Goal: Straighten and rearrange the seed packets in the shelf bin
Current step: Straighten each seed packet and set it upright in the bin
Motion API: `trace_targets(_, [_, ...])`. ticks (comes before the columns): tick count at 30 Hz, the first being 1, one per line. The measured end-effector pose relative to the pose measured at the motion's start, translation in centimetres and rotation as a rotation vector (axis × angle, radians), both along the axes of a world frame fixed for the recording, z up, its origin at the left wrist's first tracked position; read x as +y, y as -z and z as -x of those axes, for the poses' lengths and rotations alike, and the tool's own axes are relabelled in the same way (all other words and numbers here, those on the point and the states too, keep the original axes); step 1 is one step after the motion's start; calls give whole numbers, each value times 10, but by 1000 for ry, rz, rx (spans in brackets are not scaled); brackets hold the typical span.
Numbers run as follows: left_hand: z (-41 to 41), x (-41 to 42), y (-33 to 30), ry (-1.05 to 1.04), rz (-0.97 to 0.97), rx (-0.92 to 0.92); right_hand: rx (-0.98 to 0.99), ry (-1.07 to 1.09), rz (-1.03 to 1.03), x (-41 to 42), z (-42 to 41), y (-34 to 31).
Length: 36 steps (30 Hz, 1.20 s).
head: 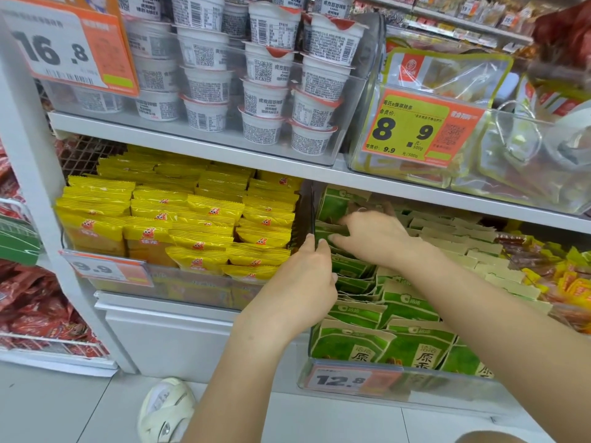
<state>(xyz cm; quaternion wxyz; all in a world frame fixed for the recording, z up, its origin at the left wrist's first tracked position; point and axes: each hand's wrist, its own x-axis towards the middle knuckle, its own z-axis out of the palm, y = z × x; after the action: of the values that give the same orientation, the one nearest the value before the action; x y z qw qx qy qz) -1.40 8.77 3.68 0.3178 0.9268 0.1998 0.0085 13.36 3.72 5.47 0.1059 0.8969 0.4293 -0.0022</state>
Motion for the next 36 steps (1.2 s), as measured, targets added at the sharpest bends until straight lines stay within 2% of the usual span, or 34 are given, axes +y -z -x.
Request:
trace_targets(3, [-1,-2,0,-8,-1,3,-42,-5,-81,4,-3,-1])
trace_targets(7, [1,-4,-1,-1,-18,20,-55,-72,-309,-10,3,-10])
trace_targets(11, [3,-5,-3,-11,-18,-13,-138,-209,-354,-37,12,-12])
trace_targets(15, [4,-3,-5,-109,-9,-220,-170,-288,-526,-58,18,-18])
trace_targets(19, [1,-3,-8,-293,-37,-462,-306,-441,-680,-75,23,-32])
trace_targets(24, [0,-8,-5,-123,7,-557,-267,-666,-679,-96,36,-38])
trace_targets(26, [3,-5,-4,-116,0,-581,-150,-634,-760,-106,42,-37])
trace_targets(29, [13,6,-7,-149,92,-671,143,-410,-944,-116,45,-37])
trace_targets(31, [23,15,-16,-220,179,-788,257,-247,-977,-118,40,-39])
trace_targets(33, [35,25,-27,-327,301,-926,272,-165,-854,-112,38,-42])
trace_targets(36, [57,43,-37,-421,445,-1078,308,-156,-591,-90,40,-41])
